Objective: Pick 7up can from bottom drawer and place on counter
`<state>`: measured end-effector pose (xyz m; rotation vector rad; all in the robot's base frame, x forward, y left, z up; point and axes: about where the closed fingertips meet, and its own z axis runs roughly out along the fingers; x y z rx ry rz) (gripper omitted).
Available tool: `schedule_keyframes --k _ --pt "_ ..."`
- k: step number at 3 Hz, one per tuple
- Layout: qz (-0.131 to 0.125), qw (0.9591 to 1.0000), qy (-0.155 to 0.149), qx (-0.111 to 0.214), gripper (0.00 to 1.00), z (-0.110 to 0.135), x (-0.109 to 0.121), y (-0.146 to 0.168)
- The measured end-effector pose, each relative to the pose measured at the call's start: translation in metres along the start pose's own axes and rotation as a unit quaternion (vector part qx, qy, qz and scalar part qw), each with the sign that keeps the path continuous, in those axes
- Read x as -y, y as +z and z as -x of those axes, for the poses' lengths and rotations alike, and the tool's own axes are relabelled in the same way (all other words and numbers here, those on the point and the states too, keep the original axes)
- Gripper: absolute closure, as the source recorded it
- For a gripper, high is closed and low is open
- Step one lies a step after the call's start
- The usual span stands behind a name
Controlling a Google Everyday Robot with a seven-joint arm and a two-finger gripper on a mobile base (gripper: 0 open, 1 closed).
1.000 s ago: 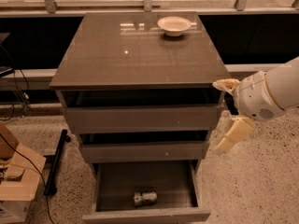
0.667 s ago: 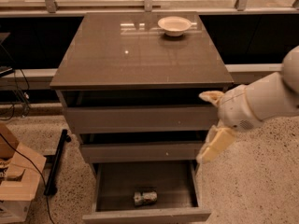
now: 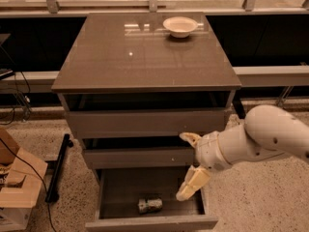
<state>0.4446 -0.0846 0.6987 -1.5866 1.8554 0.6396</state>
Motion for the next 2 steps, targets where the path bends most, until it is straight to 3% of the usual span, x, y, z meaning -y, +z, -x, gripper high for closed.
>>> schedule_keyframes --k 1,2 --pt "0.03 0.9991 0.008 0.029 0.0 -0.022 -0.005 0.056" --pt "0.068 0.9951 0.038 0.061 0.0 -0.05 -0.003 0.114"
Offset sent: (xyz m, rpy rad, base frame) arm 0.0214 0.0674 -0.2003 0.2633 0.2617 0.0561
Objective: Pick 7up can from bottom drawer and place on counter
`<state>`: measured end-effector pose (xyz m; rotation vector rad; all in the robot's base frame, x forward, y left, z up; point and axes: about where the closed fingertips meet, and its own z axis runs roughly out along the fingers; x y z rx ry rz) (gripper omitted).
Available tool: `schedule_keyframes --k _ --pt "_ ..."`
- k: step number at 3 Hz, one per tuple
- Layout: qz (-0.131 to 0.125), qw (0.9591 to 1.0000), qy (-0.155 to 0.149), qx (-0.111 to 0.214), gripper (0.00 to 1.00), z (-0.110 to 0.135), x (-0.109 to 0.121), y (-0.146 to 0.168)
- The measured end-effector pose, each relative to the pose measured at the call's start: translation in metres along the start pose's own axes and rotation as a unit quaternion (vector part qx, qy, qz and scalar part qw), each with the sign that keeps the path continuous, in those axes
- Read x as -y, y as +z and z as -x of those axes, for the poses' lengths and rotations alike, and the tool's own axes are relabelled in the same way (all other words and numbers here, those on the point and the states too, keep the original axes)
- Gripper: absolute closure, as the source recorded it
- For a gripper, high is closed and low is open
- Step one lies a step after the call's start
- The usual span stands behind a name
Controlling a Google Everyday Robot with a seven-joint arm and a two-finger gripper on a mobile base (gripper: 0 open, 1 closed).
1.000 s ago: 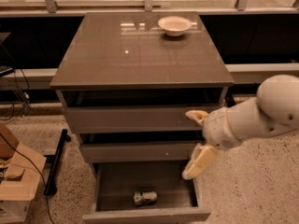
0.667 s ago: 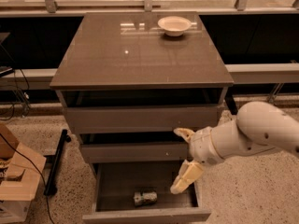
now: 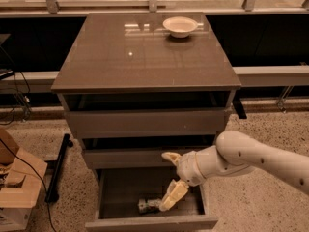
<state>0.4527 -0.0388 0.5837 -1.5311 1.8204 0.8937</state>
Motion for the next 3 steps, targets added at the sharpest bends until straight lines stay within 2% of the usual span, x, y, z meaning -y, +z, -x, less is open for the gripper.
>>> schedule_keyframes --k 1,2,3 --pt "0.018 0.9996 0.021 0.009 0.0 -0.017 -0.008 0.016" --pt "0.01 0.9994 0.034 0.002 0.0 -0.022 -0.005 0.023" --pt "-0.015 0.9982 0.057 -0.008 0.0 -0.045 0.007 0.041"
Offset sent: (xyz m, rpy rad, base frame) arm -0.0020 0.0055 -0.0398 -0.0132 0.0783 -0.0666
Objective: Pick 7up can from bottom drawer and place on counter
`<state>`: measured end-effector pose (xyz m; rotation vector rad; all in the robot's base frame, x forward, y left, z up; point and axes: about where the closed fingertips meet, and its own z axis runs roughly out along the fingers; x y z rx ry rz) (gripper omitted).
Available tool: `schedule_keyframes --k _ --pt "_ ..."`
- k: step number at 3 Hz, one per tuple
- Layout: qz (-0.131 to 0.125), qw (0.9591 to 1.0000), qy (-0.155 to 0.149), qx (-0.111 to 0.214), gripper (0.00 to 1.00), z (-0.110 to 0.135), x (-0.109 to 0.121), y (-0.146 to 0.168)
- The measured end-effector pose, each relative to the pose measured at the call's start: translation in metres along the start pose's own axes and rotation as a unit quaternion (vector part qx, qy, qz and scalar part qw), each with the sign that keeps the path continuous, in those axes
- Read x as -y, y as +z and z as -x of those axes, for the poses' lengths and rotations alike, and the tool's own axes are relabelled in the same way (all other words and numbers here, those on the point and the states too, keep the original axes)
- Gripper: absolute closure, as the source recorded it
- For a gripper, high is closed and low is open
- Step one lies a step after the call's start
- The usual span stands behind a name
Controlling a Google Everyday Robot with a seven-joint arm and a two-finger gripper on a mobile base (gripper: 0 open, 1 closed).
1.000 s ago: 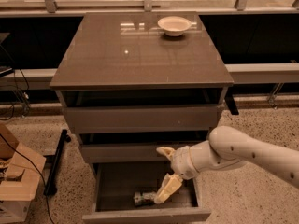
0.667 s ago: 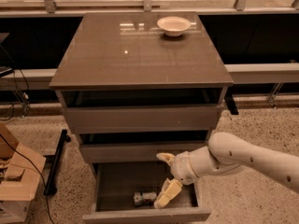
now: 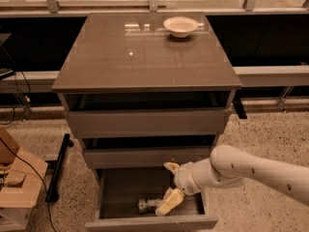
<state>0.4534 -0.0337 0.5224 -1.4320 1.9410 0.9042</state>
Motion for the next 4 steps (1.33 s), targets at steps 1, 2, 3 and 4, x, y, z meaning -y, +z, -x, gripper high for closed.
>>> schedule_keyframes --k 1,2,3,4 --pt "-0.043 0.9989 0.018 -0.011 0.0 -0.031 0.035 0.017" --pt "-0.068 0.9968 0.04 -0.016 0.0 -0.07 0.073 0.03" --pt "-0.074 0.9951 0.065 -0.014 0.0 -0.101 0.091 0.044" --pt "-0.054 0.9932 0.102 -0.006 0.0 -0.133 0.107 0.061"
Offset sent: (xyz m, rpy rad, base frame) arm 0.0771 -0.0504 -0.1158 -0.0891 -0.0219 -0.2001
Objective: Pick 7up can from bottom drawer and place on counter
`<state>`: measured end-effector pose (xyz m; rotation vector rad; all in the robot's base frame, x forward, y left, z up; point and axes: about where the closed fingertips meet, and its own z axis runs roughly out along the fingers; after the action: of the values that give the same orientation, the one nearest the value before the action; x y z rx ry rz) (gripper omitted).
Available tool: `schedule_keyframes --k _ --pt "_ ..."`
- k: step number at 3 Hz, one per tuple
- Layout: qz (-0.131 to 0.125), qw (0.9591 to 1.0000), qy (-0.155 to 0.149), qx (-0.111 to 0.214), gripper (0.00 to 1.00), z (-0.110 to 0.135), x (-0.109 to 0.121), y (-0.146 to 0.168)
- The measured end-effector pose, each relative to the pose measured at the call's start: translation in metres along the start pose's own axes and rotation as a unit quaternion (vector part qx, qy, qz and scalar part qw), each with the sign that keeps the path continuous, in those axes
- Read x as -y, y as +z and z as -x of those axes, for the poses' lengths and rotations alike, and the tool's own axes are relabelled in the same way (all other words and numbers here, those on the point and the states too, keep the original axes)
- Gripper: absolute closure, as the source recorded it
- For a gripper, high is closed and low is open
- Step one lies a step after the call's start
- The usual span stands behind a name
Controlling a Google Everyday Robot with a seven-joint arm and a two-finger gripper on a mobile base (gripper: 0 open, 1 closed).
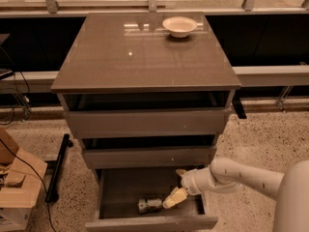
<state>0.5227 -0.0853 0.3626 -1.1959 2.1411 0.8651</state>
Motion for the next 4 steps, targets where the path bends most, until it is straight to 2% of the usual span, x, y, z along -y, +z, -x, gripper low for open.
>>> schedule_keyframes --k 1,2,3,4 --pt "0.0 1.0 0.001 0.004 0.0 0.0 0.004 0.003" --pt "-0.017 0.9991 -0.004 -0.038 0.0 -0.011 0.015 0.022" --pt "-0.039 0.9957 -0.001 -0.084 0.0 -0.03 0.04 0.054" --pt "-0.046 0.994 0.001 -0.1 0.0 -0.041 0.059 0.08"
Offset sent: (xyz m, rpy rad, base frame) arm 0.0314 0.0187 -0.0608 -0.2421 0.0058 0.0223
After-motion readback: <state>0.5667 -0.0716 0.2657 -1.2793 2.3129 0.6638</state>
